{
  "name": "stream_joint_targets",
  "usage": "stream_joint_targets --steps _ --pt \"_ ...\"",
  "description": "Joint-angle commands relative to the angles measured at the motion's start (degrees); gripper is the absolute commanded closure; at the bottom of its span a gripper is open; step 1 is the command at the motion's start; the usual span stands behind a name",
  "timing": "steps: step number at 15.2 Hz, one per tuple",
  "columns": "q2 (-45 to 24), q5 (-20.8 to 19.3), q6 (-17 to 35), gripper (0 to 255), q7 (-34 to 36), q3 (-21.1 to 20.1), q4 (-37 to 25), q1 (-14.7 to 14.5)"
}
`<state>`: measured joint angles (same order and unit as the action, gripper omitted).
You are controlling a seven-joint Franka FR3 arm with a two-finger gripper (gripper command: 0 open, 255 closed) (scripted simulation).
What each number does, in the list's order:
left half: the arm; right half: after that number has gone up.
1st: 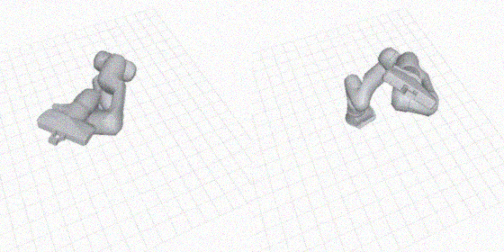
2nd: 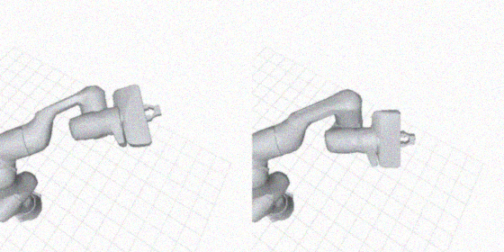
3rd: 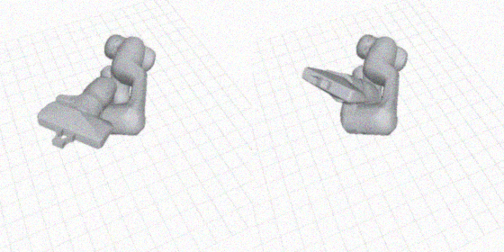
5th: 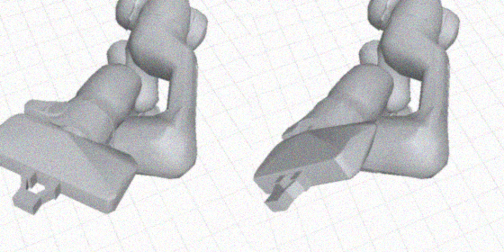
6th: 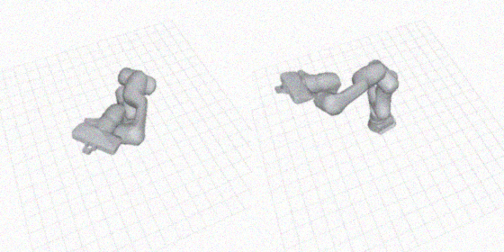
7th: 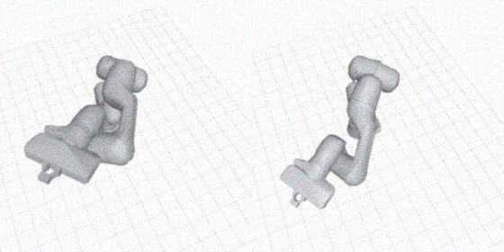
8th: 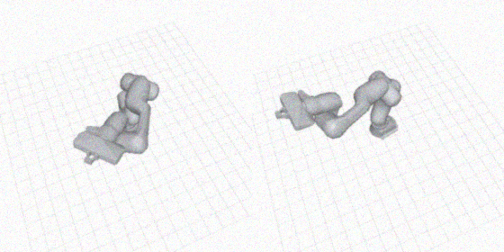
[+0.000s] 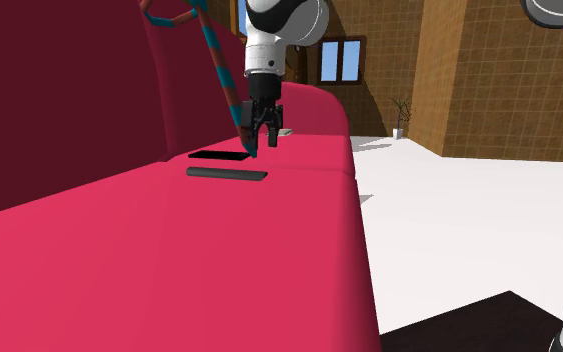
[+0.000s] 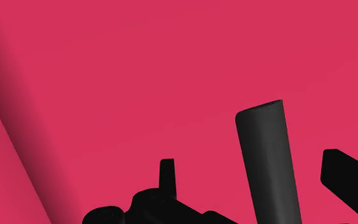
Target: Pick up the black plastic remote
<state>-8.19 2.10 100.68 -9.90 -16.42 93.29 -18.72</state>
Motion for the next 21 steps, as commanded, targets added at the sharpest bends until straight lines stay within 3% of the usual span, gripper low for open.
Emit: stream_joint_targets --steps 1,5,14,15,21 --pt "-3.36 -1.1 -0.79 0 -0.64 -1.04 -3.75 -1.38" --pt "-10.06 -3.5 -2.72 0 -1.39 -2.74 -11.58 -4.47" --pt "-10.06 -3.49 3.11 0 -1.65 -2.59 -5.72 -4.21" --pt "-9.99 -3.47 3.13 255 -1.64 -2.6 -5.65 -4.22" --pt "-10.1 -3.51 3.09 255 -1.61 -2.6 -5.79 -4.25"
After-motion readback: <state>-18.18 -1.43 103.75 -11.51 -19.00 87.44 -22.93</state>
